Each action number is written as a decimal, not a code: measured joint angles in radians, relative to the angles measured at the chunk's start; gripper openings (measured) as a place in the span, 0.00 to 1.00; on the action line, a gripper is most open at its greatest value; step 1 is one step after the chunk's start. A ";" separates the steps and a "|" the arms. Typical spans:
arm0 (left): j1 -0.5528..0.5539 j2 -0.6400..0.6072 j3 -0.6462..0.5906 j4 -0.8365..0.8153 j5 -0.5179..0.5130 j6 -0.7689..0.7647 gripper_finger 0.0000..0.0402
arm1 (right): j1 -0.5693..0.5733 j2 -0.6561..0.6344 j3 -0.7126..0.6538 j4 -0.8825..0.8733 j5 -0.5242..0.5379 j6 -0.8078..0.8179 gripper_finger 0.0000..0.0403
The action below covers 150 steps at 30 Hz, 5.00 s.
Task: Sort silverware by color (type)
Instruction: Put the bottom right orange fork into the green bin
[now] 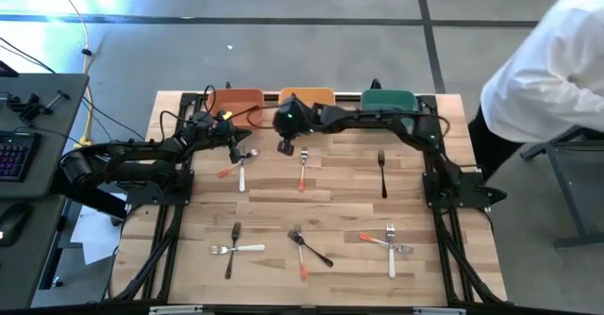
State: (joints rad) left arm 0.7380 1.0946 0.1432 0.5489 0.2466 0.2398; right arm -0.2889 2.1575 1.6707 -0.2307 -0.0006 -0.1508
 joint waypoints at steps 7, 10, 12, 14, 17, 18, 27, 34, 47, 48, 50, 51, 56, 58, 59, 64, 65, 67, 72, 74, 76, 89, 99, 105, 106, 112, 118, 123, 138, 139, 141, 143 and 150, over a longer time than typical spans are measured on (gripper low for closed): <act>0.000 0.002 0.000 0.002 0.000 0.000 0.00 | 0.073 -0.274 -0.342 0.082 0.033 0.066 0.00; 0.000 0.002 0.000 0.002 0.000 -0.001 0.00 | 0.118 -0.387 -0.451 0.029 0.074 0.105 0.00; 0.000 0.002 0.000 0.002 0.000 -0.002 0.00 | 0.156 -0.448 -0.501 -0.047 0.081 0.120 0.00; 0.000 0.002 0.000 0.002 0.000 -0.002 0.00 | 0.210 -0.498 -0.528 -0.153 0.113 0.149 0.00; 0.000 0.002 0.000 0.002 0.001 -0.005 0.00 | 0.300 -0.541 -0.529 -0.325 0.185 0.219 0.00; 0.000 0.002 0.000 0.002 0.001 -0.010 0.00 | 0.328 -0.551 -0.529 -0.376 0.192 0.247 0.00; 0.000 0.003 0.000 0.001 0.001 -0.021 0.00 | 0.565 -0.565 -0.528 -0.712 0.096 0.656 0.06; 0.000 0.003 0.000 0.001 0.001 -0.023 0.00 | 0.715 -0.565 -0.528 -0.756 0.049 0.891 0.30; 0.000 0.003 0.000 -0.014 0.001 -0.029 0.00 | 0.808 -0.424 -0.528 -0.757 -0.084 1.028 0.39; 0.000 0.003 0.000 -0.014 0.001 -0.029 0.00 | 0.814 -0.411 -0.528 -0.758 -0.092 1.033 0.39; 0.000 0.003 0.000 -0.014 0.001 -0.029 0.00 | 0.828 -0.387 -0.528 -0.758 -0.099 1.034 0.39; 0.000 0.003 0.000 -0.014 0.001 -0.029 0.00 | 0.834 -0.377 -0.528 -0.756 -0.105 1.034 0.39; 0.000 0.003 0.000 -0.014 0.002 -0.029 0.00 | 0.849 -0.349 -0.549 -0.752 -0.137 1.057 0.39; 0.000 0.003 0.000 -0.014 0.002 -0.029 0.00 | 0.848 -0.348 -0.568 -0.751 -0.142 1.059 0.39; 0.000 0.003 0.000 -0.015 0.002 -0.029 0.00 | 0.848 -0.348 -0.578 -0.749 -0.142 1.056 0.39; 0.000 0.003 0.000 -0.025 0.002 -0.028 0.00 | 0.841 -0.350 -0.637 -0.654 -0.166 1.043 0.39; 0.000 0.003 0.000 -0.027 0.002 -0.028 0.00 | 0.838 -0.353 -0.649 -0.640 -0.174 1.042 0.39; 0.000 0.003 0.000 -0.030 0.001 -0.028 0.00 | 0.836 -0.354 -0.668 -0.621 -0.178 1.041 0.39; 0.000 0.003 0.000 -0.030 0.002 -0.026 0.00 | 0.815 -0.353 -0.679 -0.618 -0.187 1.011 0.35; 0.000 0.003 0.000 -0.031 0.002 -0.026 0.00 | 0.804 -0.352 -0.680 -0.619 -0.192 0.990 0.31; 0.000 0.003 0.000 -0.032 0.002 -0.026 0.00 | 0.794 -0.352 -0.680 -0.620 -0.196 0.974 0.25; 0.000 0.003 0.000 -0.033 0.001 -0.027 0.00 | 0.742 -0.342 -0.627 -0.678 -0.210 0.847 0.02; 0.000 0.003 0.000 -0.033 0.001 -0.021 0.00 | 0.716 -0.342 -0.418 -0.861 -0.106 0.716 0.00; 0.000 0.003 0.000 -0.032 0.001 -0.021 0.00 | 0.638 -0.349 -0.252 -1.135 0.114 0.594 0.00; 0.000 0.003 0.000 -0.032 0.001 -0.021 0.00 | 0.615 -0.355 -0.240 -1.162 0.163 0.558 0.00; 0.000 0.003 0.000 -0.031 0.001 -0.021 0.00 | 0.391 -0.463 -0.297 -1.181 0.390 0.329 0.00; 0.000 0.003 0.000 -0.032 0.001 -0.026 0.00 | 0.055 -0.611 -0.394 -0.998 0.461 0.105 0.00; 0.000 0.003 0.000 -0.030 0.002 -0.037 0.00 | -0.237 -0.658 -0.463 -0.748 0.414 -0.111 0.00; 0.000 0.003 0.000 -0.020 0.001 -0.021 0.00 | -0.605 -0.515 -0.576 -0.492 0.229 -0.355 0.00; 0.000 0.003 0.000 -0.020 0.001 -0.021 0.00 | -0.611 -0.503 -0.576 -0.488 0.229 -0.355 0.00; 0.000 0.003 0.000 -0.019 0.001 -0.023 0.00 | -0.617 -0.483 -0.576 -0.481 0.229 -0.355 0.00; 0.000 0.003 0.000 -0.019 0.002 -0.026 0.00 | -0.621 -0.463 -0.576 -0.472 0.228 -0.362 0.00; 0.000 0.003 0.000 0.005 0.002 -0.055 0.00 | -0.621 -0.426 -0.576 -0.447 0.229 -0.363 0.03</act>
State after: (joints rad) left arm 0.7379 1.0973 0.1429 0.5542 0.2481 0.1845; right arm -0.9104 1.7317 1.0946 -0.6777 0.2284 -0.5142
